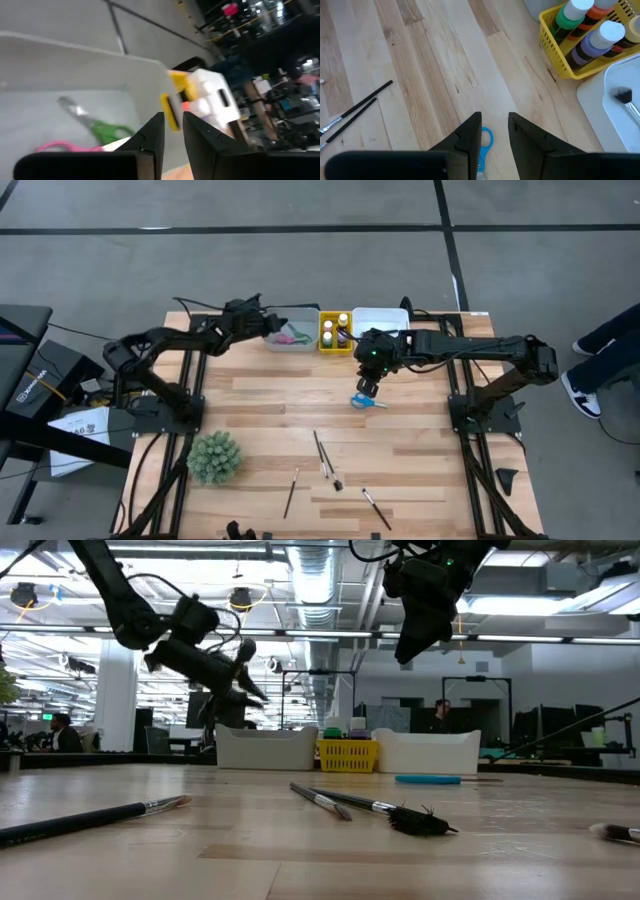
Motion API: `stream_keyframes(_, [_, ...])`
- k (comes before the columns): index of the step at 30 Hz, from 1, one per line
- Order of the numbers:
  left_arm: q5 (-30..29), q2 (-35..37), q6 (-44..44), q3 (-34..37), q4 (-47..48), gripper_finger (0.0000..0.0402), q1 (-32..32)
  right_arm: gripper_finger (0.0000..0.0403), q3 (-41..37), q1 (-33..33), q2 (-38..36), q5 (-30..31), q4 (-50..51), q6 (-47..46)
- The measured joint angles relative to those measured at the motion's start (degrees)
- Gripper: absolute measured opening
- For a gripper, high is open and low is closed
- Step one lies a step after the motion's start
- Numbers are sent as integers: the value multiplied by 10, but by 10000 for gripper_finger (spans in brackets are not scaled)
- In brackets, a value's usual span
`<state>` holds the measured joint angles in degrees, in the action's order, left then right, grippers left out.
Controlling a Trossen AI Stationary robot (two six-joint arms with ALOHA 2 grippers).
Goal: Pick & Place Paint Supplies
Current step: Put the blue scissors into the gray bin
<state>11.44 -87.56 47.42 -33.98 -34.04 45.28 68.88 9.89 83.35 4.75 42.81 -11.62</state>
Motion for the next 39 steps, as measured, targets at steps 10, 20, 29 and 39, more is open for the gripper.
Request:
stream_keyframes(10, [4,174,-98,0,-23,56,-41,92,1,-2,5,-3,5,37])
stream_keyframes(20, [40,328,-259,0,40,53,-119,92,0,-7,73,-12,3,106])
stream_keyframes(29, [39,375,-259,0,173,36,-225,92,0,-40,158,-63,40,137])
stream_keyframes(39, [11,368,-245,0,313,21,-352,92,-34,-66,200,-63,34,59])
